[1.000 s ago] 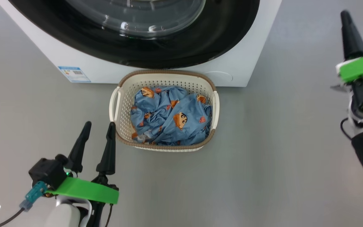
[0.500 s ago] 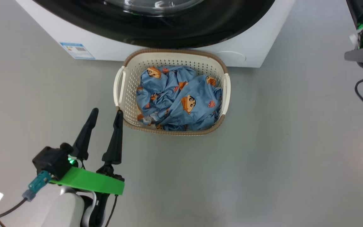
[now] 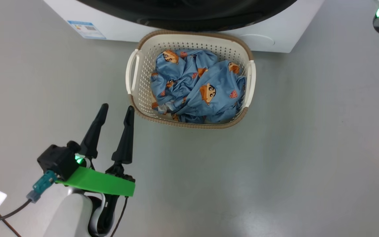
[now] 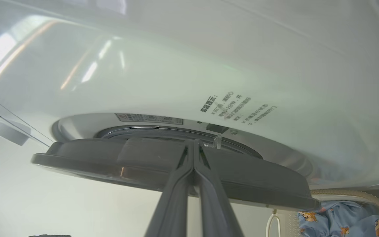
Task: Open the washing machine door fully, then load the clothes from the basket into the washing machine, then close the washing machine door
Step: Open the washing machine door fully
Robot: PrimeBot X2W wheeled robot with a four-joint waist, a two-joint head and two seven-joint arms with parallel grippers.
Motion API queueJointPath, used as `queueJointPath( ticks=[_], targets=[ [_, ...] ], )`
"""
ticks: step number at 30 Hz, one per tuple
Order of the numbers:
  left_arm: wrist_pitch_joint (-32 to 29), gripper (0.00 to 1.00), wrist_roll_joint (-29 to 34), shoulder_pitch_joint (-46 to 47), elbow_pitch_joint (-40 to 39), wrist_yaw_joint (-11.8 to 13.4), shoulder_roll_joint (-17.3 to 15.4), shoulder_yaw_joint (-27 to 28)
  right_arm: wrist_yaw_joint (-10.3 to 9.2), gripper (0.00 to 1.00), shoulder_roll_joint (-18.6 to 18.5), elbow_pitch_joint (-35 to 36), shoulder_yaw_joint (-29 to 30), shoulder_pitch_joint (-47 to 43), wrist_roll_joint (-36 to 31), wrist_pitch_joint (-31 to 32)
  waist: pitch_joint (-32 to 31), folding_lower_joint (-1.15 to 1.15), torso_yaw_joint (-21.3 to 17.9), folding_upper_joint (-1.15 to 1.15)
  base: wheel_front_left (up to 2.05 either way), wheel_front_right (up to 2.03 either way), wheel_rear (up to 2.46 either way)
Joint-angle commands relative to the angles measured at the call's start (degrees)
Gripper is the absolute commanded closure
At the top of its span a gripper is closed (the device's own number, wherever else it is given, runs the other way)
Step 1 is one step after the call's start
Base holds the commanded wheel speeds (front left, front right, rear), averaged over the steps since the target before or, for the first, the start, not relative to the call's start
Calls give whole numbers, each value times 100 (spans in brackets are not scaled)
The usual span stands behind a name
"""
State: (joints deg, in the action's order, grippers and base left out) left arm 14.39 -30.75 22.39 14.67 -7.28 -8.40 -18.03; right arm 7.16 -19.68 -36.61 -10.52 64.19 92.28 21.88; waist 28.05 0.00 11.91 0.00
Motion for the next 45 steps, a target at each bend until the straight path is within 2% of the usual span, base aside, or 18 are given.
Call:
queueJointPath(
  ticks=[1,15,23,36,45],
  targets=[
    [61,0,-82,114,-133,-21,-130,156,33,100,56,108,0,162,8,87,95,0,89,0,0,0,0],
    [61,0,-141,177,-97,-21,1,112,33,100,189,-265,-136,855,-113,392,268,0,404,0,0,0,0],
    [61,0,-136,125,-16,-21,13,154,33,100,274,-409,-259,775,-107,667,104,0,409,0,0,0,0],
    [61,0,32,-348,215,-21,-109,315,33,100,581,99,-517,-656,90,1307,-888,0,-37,0,0,0,0],
    [61,0,148,-769,301,-21,-178,475,33,100,838,448,-593,-1534,213,1616,-1447,0,-168,0,0,0,0]
  ],
)
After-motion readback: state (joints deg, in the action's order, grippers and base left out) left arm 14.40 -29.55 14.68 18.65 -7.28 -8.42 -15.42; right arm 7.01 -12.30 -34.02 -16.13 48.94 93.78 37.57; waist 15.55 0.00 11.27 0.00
